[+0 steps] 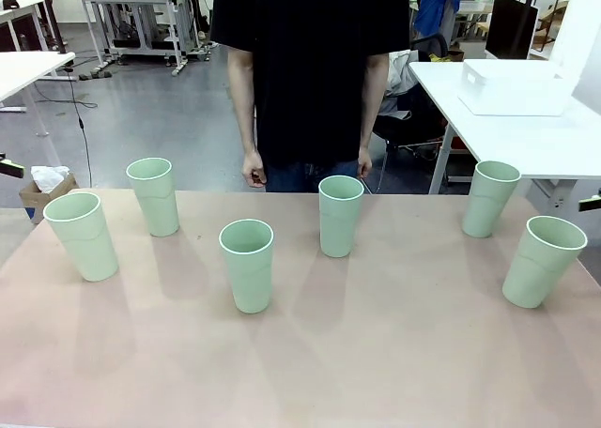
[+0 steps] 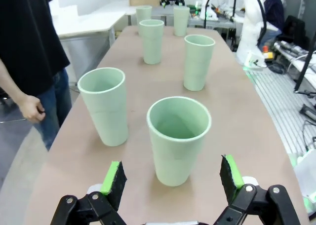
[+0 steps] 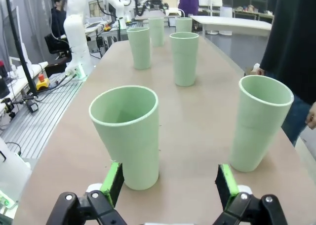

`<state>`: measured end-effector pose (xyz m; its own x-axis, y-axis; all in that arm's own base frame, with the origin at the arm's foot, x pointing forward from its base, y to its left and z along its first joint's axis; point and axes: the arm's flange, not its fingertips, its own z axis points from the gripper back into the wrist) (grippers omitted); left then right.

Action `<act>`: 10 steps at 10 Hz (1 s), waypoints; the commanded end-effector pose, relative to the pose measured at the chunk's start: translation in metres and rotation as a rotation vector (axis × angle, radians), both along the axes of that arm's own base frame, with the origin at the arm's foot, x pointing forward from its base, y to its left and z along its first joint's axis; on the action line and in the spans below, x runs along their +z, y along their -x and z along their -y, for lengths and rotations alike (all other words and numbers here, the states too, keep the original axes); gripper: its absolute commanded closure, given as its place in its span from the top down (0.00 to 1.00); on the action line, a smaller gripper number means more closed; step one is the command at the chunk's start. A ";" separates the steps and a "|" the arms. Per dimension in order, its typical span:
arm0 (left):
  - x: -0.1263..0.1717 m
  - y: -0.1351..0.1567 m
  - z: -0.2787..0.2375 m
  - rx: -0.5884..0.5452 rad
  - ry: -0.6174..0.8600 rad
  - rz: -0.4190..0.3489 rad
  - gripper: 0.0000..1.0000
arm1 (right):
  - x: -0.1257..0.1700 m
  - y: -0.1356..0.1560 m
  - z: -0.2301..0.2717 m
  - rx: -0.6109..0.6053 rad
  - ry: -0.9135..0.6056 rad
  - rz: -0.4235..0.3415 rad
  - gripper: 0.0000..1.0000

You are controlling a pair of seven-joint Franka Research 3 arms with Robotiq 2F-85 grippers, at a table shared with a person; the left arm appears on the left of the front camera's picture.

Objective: Stack the cups and store them in the basket.
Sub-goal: Pick up two Reusable plastic cups , one in each hand.

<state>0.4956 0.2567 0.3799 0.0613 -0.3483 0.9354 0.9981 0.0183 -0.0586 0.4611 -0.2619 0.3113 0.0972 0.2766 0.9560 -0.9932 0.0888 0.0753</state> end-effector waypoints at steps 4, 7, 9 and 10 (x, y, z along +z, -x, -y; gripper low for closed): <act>-0.037 -0.044 -0.030 0.000 0.106 -0.007 1.00 | -0.047 0.004 -0.019 0.108 -0.126 0.032 1.00; -0.065 -0.048 -0.030 -0.055 0.139 0.030 1.00 | -0.064 0.009 -0.029 0.113 -0.172 0.008 1.00; -0.084 -0.050 -0.031 -0.078 0.155 0.035 1.00 | -0.070 0.007 -0.035 0.097 -0.181 0.012 1.00; -0.093 -0.052 -0.029 -0.086 0.158 0.030 1.00 | -0.073 0.006 -0.038 0.095 -0.178 0.015 1.00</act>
